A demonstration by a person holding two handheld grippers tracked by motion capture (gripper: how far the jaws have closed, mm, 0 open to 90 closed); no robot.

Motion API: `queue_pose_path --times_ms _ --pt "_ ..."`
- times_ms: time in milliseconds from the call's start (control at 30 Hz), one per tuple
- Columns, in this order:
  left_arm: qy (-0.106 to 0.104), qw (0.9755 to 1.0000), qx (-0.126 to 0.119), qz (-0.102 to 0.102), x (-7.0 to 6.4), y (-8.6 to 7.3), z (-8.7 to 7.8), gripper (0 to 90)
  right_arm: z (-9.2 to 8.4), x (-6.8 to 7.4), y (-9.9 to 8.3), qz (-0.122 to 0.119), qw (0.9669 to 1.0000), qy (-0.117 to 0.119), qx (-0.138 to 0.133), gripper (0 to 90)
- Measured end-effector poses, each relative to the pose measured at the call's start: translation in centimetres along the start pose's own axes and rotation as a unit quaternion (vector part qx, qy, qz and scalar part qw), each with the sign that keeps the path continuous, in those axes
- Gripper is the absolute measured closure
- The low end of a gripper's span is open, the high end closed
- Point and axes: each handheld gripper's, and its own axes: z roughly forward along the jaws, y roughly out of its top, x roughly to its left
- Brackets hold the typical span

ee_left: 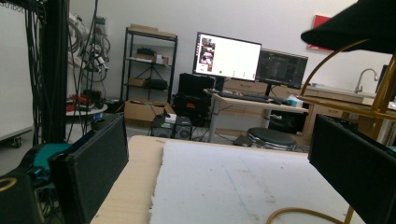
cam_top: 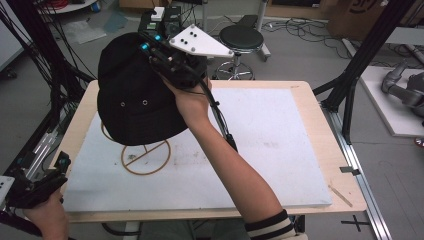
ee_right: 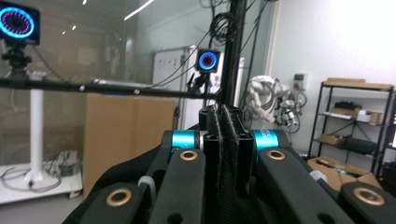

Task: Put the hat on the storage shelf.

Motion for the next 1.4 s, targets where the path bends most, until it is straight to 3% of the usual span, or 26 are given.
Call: queue_pose_path --times_ms 367,567,800,900,1000,1067,1100,1200,1400 --pt "0.005 1.0000 0.001 -0.001 0.1 0.0 0.0 5.4 1.9 1.9 -2.6 -0.014 0.9983 0.029 0.048 84.0" --pt "0.006 1.0000 0.002 -0.001 0.1 -0.1 0.0 5.4 1.7 1.9 -2.6 -0.020 0.9990 0.018 0.037 76.6" --pt "0.004 1.0000 0.004 0.001 0.0 -0.1 0.0 5.4 1.3 1.0 -2.6 -0.013 0.9989 0.006 0.045 70.4" --pt "0.004 1.0000 0.004 0.001 0.0 -0.1 0.1 5.4 1.1 0.7 -2.6 -0.021 0.9986 -0.002 0.048 66.9" --pt "0.002 1.0000 0.004 0.000 0.0 -0.1 0.1 5.4 0.9 0.4 -2.7 -0.024 0.9984 -0.014 0.048 58.0" --pt "0.000 1.0000 0.004 -0.001 0.0 -0.1 0.1 5.4 0.7 0.1 -2.7 -0.031 0.9978 -0.040 0.042 43.7" --pt "0.000 1.0000 0.005 0.000 0.0 -0.1 0.1 5.4 0.4 -0.2 -2.7 -0.048 0.9960 -0.065 0.037 39.4" --pt "0.000 1.0000 0.006 0.001 0.0 -0.2 0.1 5.4 0.1 -0.6 -2.5 -0.066 0.9937 -0.086 0.028 30.3" --pt "0.000 1.0000 0.007 0.000 -0.1 -0.3 0.2 5.4 -1.5 -2.0 -1.9 -0.065 0.9912 -0.115 0.011 16.4"
